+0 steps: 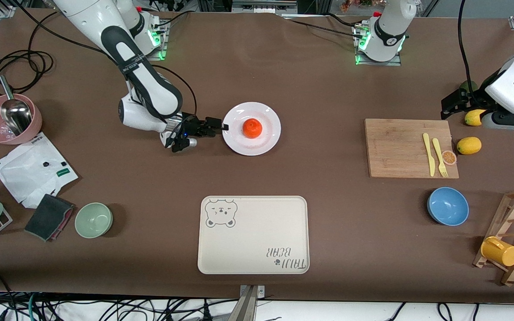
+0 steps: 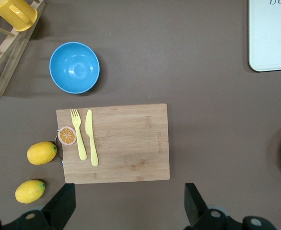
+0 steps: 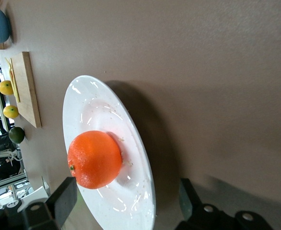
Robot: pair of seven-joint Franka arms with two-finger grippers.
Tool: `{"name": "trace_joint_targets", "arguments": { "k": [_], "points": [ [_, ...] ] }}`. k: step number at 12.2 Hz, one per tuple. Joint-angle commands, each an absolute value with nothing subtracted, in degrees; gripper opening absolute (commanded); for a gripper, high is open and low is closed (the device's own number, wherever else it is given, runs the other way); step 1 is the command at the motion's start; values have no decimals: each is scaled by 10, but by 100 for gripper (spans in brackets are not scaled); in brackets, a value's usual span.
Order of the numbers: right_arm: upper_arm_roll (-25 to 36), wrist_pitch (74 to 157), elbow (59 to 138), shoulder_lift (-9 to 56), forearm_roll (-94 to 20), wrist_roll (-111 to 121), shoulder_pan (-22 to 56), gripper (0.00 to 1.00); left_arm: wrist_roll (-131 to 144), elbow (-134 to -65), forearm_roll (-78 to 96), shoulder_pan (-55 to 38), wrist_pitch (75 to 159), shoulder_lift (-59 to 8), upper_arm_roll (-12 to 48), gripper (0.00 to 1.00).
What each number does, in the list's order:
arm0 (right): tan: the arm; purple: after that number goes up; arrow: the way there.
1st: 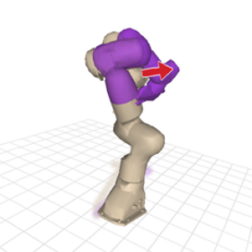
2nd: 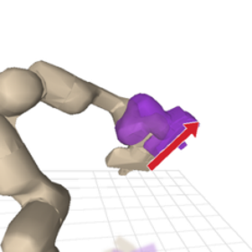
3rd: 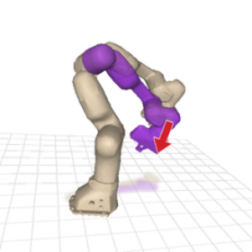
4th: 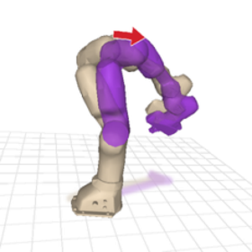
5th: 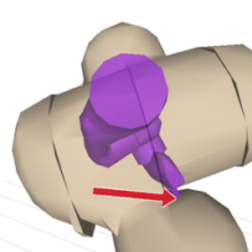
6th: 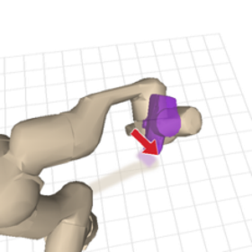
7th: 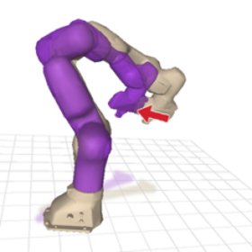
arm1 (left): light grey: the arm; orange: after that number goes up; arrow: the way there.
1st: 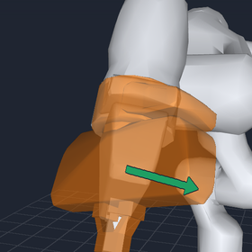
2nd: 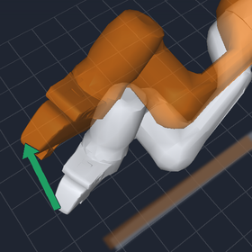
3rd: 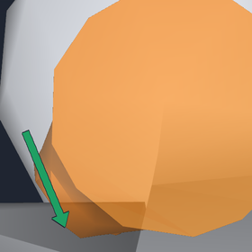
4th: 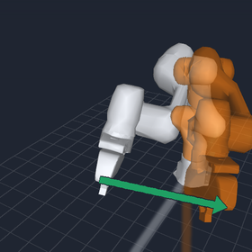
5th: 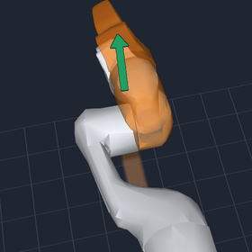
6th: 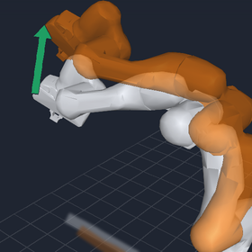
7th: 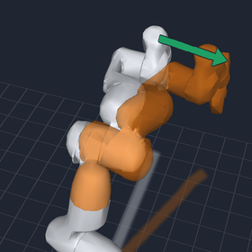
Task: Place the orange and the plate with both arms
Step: 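Grip the plate rim with the right gripper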
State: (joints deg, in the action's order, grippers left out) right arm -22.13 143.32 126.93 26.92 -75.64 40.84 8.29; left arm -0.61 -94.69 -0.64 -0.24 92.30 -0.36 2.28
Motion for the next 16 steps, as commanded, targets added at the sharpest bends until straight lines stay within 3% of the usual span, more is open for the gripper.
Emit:
{"name": "trace_joint_targets", "arguments": {
  "k": [1,5,13,16],
  "points": [
    [-227,1455,1264,283,-778,425,90,88,-14,-945,-22,-3,921,-2,22,100],
    [-227,1454,1264,284,-798,439,94,73,-15,-945,-22,-2,917,-2,22,100],
    [-227,1455,1263,289,-850,484,107,69,-14,-945,-22,-2,912,-2,22,100],
    [-227,1454,1263,293,-864,506,110,51,-15,-945,-22,-1,910,-2,22,100]
  ]
}}
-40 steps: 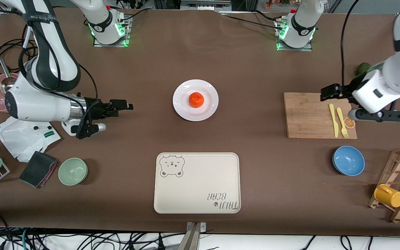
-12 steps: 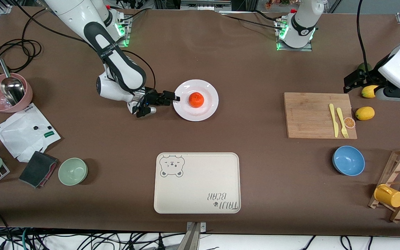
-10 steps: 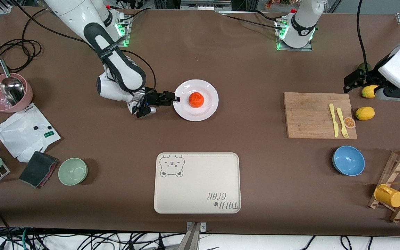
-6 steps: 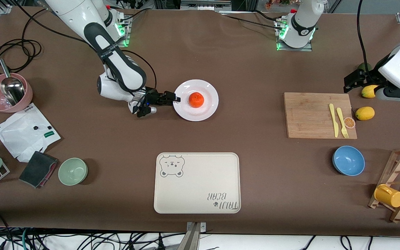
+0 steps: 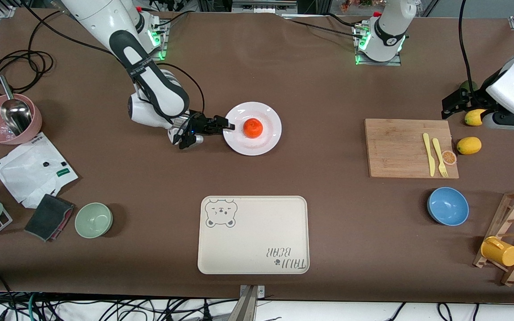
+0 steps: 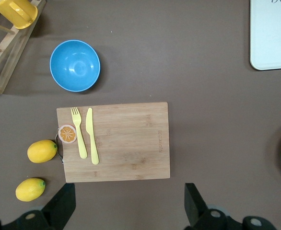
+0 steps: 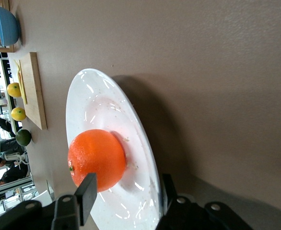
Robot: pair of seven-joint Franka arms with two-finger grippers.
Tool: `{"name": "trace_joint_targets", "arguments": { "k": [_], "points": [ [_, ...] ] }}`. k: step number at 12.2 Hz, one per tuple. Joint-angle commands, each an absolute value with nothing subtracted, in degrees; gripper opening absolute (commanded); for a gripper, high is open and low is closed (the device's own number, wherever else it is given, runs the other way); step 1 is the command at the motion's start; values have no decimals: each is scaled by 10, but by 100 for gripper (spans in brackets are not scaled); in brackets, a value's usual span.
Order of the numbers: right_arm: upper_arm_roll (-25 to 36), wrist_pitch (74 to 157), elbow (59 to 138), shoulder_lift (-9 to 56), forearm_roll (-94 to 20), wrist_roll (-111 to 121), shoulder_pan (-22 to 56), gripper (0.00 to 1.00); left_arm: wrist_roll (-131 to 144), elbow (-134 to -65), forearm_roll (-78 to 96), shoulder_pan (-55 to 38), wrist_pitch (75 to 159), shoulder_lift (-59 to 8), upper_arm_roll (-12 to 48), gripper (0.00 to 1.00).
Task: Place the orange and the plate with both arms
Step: 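Grip the plate rim with the right gripper, then slide the plate with the orange onto the bear placemat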
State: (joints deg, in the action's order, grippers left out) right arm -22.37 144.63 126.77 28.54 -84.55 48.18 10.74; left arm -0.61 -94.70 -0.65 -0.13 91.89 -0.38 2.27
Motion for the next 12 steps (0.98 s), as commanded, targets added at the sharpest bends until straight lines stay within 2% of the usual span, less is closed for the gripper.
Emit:
{"name": "trace_joint_targets", "arguments": {
  "k": [1,3,9,12],
  "points": [
    [-227,1455,1263,294,-866,516,110,51,-15,-945,-22,-1,910,-2,22,100],
    [-226,1454,1262,299,-884,539,110,49,-15,-944,-22,-1,910,-2,22,100],
    [-226,1455,1263,305,-890,557,110,12,-15,-944,-22,-1,910,-2,22,100],
    [-226,1455,1263,309,-890,561,109,0,-15,-945,-22,-1,910,-2,22,100]
  ]
}}
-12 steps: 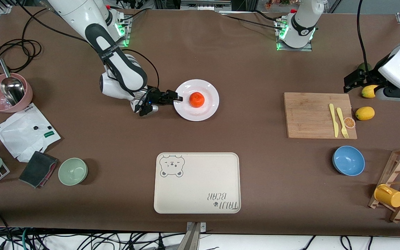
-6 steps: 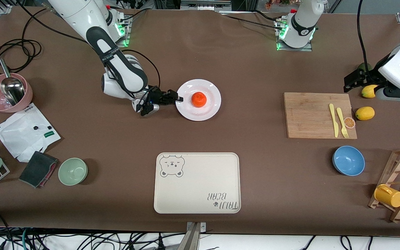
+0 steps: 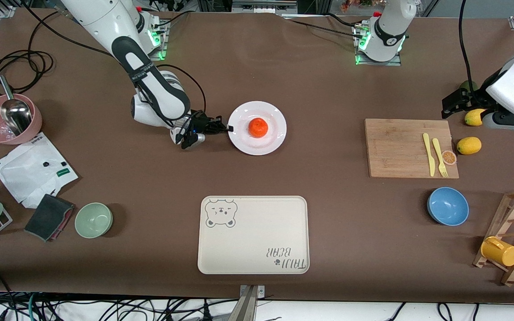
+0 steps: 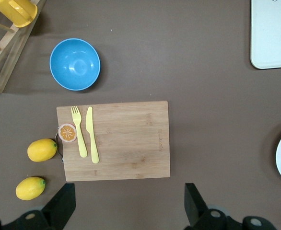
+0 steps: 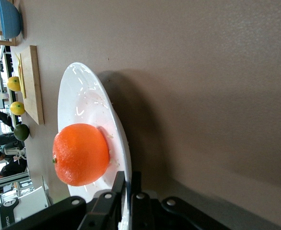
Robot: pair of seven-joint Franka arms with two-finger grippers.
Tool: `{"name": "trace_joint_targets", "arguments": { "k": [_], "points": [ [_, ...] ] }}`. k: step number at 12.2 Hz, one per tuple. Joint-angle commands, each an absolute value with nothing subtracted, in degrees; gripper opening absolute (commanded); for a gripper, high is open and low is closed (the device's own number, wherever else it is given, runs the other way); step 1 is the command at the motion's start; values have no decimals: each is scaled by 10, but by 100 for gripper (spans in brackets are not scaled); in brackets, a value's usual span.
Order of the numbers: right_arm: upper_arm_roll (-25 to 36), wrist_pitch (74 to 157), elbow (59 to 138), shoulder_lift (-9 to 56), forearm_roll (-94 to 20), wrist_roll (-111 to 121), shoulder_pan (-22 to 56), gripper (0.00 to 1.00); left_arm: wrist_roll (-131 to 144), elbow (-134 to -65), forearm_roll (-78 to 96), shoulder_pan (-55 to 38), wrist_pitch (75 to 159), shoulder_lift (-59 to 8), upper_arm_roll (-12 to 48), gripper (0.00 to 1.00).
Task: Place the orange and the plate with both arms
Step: 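Slide the plate with the orange onto the bear placemat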
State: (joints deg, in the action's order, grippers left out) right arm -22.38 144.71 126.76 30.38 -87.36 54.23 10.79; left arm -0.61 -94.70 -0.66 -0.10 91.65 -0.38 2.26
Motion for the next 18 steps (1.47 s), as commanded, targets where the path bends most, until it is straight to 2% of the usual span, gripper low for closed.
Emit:
{"name": "trace_joint_targets", "arguments": {
  "k": [1,5,10,13,18],
  "points": [
    [-226,1455,1262,309,-890,561,109,0,-15,-945,-22,-1,910,-2,22,100],
    [-224,1448,1245,308,-890,550,108,0,-14,-944,-22,-1,910,-2,22,100],
    [-221,1447,1167,319,-889,462,101,0,-14,-944,-22,-1,910,-2,22,100],
    [-216,1444,1075,369,-882,427,94,0,-14,-945,-22,-1,909,-2,22,100],
    [-195,1441,866,514,-860,390,100,0,-14,-944,-22,-1,909,-2,22,100]
  ]
}}
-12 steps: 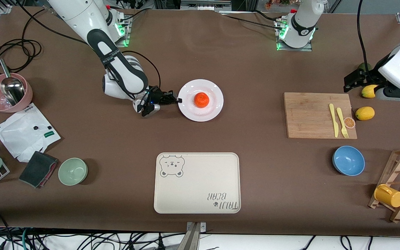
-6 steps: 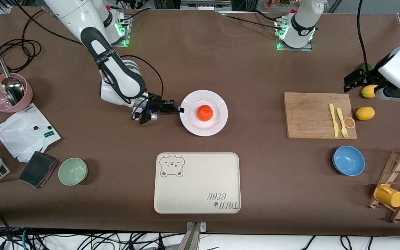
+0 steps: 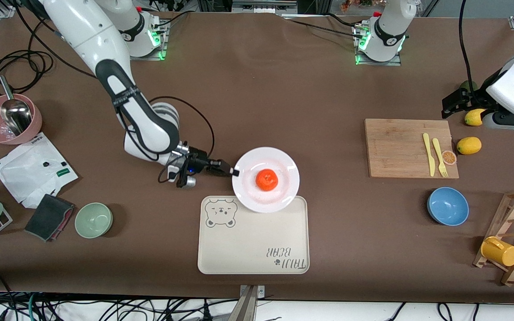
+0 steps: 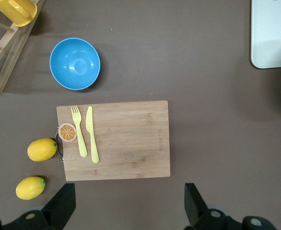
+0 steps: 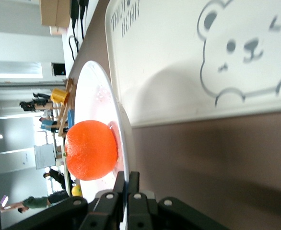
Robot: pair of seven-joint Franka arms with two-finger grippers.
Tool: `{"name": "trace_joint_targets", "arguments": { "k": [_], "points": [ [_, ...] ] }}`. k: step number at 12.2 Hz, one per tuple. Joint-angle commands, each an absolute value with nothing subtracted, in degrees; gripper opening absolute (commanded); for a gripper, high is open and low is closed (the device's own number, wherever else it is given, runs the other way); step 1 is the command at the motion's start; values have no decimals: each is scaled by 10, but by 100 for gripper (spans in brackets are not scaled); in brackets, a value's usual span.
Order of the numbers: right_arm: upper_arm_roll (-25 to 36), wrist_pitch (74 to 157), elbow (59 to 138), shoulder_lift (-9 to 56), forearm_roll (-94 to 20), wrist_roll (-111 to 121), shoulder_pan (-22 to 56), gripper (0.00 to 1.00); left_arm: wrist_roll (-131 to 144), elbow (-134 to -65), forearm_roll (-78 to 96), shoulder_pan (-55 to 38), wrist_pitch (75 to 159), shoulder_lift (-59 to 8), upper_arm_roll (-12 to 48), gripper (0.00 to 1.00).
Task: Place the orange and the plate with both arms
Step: 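Slide the plate with the orange onto the bear placemat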
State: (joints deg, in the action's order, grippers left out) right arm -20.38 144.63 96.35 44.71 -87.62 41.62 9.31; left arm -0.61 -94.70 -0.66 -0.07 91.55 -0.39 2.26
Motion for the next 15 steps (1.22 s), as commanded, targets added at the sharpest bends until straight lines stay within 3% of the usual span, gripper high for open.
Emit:
{"name": "trace_joint_targets", "arguments": {
  "k": [1,5,12,13,14,15],
  "points": [
    [-193,1441,820,545,-835,372,101,0,-15,-944,-22,-1,909,-2,22,100],
    [-170,1425,677,624,-748,264,112,0,-15,-945,-22,-1,909,-2,22,100],
    [-154,1422,658,648,-738,260,130,0,-14,-945,-22,-1,909,-2,22,100],
    [-154,1422,659,650,-737,262,130,3,-15,-945,-22,-1,909,-2,22,100],
    [-154,1422,659,650,-737,260,130,18,-15,-945,-22,-1,909,-2,22,100],
    [-154,1422,659,650,-738,259,130,21,-15,-944,-22,-1,909,-2,22,100]
  ]
}}
